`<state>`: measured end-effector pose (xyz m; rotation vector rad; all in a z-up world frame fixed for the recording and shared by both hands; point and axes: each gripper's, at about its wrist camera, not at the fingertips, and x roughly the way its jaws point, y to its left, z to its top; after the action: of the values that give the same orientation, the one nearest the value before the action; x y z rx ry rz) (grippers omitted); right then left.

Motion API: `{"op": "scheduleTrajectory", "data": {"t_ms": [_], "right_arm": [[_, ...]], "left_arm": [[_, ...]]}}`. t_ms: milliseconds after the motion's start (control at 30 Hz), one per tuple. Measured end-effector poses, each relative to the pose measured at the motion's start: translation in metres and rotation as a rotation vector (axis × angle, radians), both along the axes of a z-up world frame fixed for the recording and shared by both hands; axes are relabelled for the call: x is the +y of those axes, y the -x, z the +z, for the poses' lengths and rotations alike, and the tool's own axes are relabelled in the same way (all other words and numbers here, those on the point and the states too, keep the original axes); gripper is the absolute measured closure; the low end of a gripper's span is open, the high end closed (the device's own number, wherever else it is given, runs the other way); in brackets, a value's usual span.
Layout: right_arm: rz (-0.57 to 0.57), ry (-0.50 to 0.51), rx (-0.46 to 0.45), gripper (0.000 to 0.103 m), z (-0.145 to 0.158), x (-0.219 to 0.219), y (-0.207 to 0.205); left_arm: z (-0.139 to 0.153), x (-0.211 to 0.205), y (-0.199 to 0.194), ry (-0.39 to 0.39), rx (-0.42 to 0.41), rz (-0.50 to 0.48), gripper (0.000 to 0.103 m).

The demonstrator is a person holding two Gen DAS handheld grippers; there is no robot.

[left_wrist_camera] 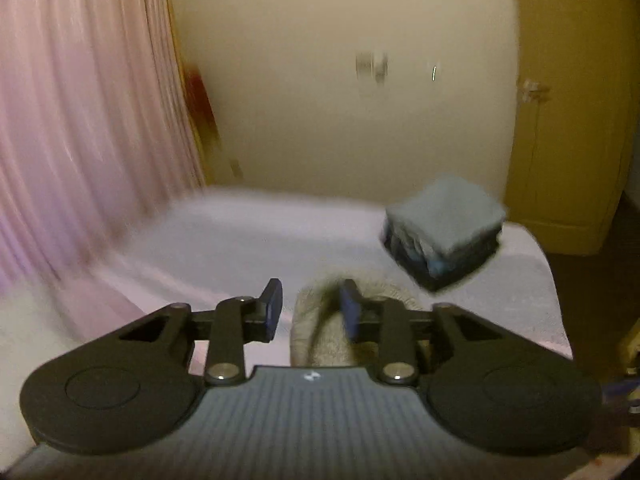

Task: Fold large clothes

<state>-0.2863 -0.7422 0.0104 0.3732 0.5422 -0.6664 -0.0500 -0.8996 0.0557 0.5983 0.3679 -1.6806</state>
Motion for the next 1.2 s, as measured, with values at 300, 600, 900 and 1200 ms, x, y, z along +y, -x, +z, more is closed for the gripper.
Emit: {"op": "scheduleTrajectory", "data": {"t_ms": [300, 600, 900, 1200], "right_arm": [[-0.165, -0.221, 0.203, 0.066, -0.126, -0.119, 0.073], [-0.202, -0.320, 0.168, 0.051, -0.196, -0.150, 0.040], [-0.203, -0.379, 0.162, 0.050, -0.268, -0.177, 0.014], [-0.248, -0.427, 0.074, 0.050, -0.247, -0.166, 0.031]], "left_arm": [[-0.212, -0.037, -0.019, -0.317, 0.122, 0.189, 0.073], [-0.328, 0.038, -0.034, -0.514, 0.211, 0.201, 0.051], [-0.395, 0.052, -0.020, -0.609, 0.151, 0.153, 0.075], [-0.288, 0.061, -0.103, -0.383, 0.028, 0.329, 0.096]]}}
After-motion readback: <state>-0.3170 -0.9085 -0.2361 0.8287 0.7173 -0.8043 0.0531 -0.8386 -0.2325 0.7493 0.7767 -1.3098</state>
